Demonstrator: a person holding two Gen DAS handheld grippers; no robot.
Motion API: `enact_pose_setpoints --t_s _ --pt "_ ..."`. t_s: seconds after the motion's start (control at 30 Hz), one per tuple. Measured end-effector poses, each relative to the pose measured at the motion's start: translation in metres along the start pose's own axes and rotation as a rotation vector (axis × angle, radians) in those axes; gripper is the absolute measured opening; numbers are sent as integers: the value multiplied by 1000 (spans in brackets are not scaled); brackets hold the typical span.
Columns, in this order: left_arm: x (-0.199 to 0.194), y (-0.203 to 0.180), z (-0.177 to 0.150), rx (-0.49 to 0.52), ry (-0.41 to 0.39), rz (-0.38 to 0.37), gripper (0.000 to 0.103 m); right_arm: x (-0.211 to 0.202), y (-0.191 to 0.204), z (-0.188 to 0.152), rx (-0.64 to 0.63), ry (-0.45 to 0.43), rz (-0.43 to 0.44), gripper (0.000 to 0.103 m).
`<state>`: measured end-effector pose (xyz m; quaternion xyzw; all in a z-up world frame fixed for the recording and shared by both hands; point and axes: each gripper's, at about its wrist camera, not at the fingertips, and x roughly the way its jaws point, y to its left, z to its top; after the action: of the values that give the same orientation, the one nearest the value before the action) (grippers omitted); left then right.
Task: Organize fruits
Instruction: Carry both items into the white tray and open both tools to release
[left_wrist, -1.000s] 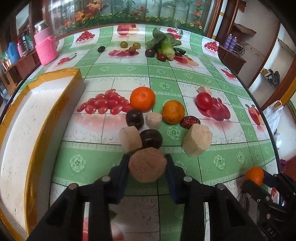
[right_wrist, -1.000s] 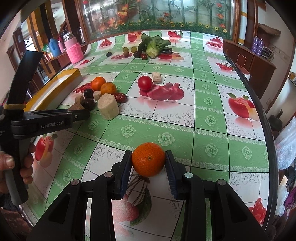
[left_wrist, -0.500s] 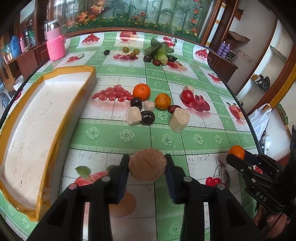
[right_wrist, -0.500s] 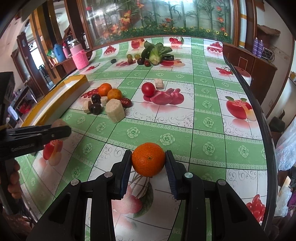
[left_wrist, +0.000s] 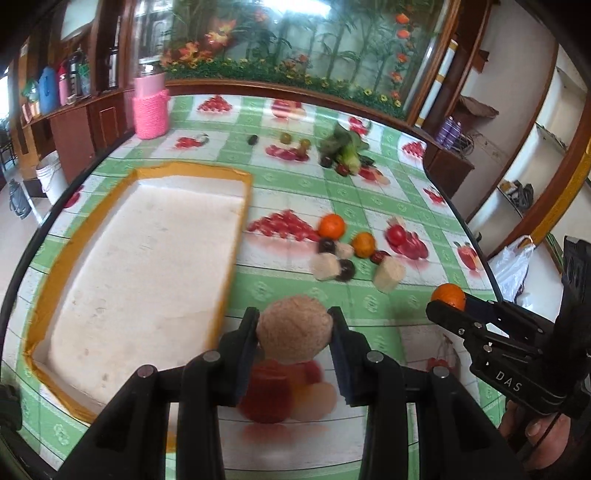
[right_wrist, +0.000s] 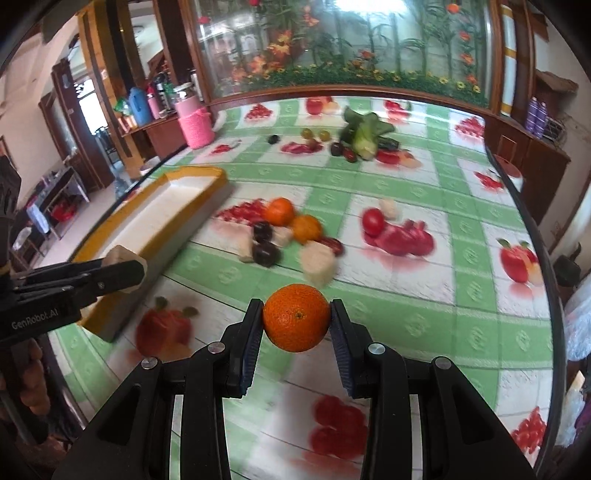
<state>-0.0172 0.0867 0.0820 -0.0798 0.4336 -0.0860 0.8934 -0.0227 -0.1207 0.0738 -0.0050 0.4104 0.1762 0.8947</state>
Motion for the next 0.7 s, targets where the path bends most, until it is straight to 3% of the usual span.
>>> enact_pose_setpoints --t_s 0.4,0.7 --pt "-6 107 -2 -118 -43 226 40 57 116 62 -134 47 187 35" --pt "6 145 -13 -172 -12 272 40 118 184 81 -229 125 210 35"
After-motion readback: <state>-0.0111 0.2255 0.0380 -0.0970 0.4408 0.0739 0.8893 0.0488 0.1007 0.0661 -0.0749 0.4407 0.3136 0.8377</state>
